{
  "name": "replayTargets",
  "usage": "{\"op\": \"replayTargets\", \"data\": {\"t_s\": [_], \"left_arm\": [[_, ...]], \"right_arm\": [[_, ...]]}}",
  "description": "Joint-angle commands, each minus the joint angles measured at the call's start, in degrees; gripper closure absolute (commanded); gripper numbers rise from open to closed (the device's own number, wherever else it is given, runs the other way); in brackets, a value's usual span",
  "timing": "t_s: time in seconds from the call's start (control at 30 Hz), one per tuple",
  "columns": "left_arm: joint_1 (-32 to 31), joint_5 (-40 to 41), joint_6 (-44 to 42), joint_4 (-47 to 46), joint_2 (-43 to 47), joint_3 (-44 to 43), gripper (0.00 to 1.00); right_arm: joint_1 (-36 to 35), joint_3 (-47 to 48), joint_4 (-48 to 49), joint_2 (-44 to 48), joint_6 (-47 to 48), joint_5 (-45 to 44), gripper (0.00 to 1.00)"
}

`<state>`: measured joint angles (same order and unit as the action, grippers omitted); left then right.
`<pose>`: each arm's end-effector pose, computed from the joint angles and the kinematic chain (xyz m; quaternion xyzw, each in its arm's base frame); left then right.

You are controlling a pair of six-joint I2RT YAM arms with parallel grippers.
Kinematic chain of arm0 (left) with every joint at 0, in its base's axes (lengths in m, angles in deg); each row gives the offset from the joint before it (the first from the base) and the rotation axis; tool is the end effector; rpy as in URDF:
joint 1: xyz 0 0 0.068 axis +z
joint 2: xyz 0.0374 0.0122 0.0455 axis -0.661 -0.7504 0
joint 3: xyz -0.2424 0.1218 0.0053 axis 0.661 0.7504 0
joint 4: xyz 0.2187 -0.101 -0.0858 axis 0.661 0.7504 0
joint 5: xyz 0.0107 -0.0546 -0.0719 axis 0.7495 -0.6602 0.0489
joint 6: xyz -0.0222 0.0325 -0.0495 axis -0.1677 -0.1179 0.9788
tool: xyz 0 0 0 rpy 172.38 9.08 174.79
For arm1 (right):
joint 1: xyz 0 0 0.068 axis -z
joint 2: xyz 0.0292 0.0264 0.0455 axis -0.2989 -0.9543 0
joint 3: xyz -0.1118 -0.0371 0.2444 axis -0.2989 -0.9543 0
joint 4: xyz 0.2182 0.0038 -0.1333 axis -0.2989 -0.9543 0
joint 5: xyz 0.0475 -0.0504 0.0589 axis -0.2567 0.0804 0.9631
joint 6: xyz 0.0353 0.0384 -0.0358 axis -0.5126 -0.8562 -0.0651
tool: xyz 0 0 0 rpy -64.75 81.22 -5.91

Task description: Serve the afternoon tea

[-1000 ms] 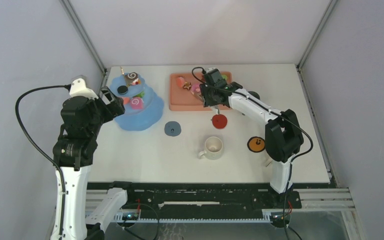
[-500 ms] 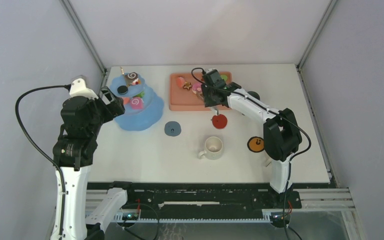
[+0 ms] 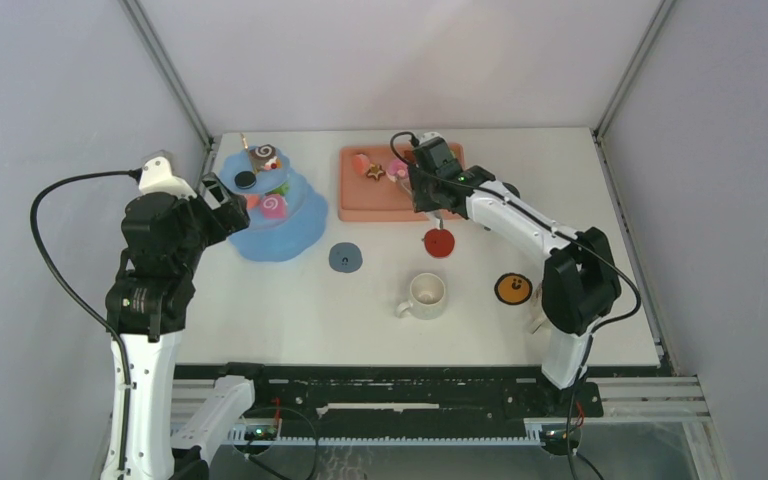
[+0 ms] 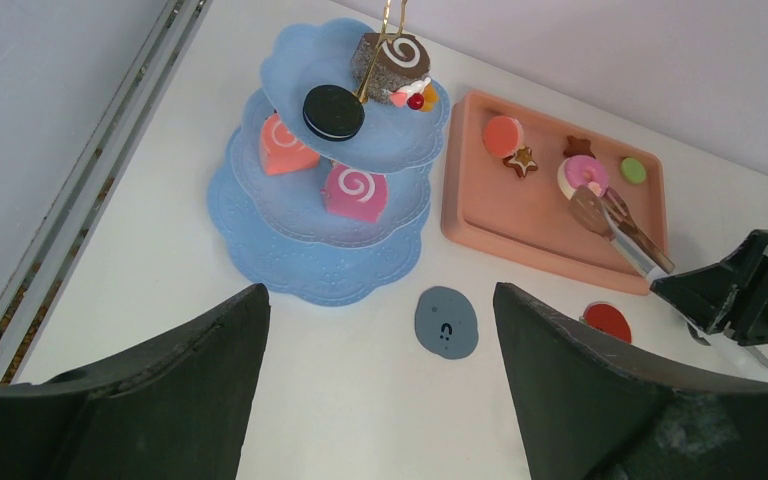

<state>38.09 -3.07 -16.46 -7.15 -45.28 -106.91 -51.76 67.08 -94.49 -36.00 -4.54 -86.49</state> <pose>0.1403 -0.0010 0.4275 -0.1603 0.7940 -0.0595 0.5833 0.3470 0.2266 0.2699 -0.1499 0.9175 0.0619 0.3632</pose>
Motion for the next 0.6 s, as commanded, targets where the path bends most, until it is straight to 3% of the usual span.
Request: {"op": "replayTargets", "data": {"t_s": [0.0,0.33,0.57], "left_arm": [[0.4,0.49,-0.03,-1.62,0.75,0.15,0.13],[0.45,0.69,0.01,-1.52,0.91,0.02,0.13],[0.43,0.95,0.01,-1.1,1.39,0.02,0.13]], "right_arm": [[-0.9,-0.34,2.82,5.35,0.15,-1.06,1.0],[-5.38,-0.68,2.2,8.55,0.78,1.98,1.0],[-11.08,1.78,2.14,4.99,1.2,3.12,1.0]]}}
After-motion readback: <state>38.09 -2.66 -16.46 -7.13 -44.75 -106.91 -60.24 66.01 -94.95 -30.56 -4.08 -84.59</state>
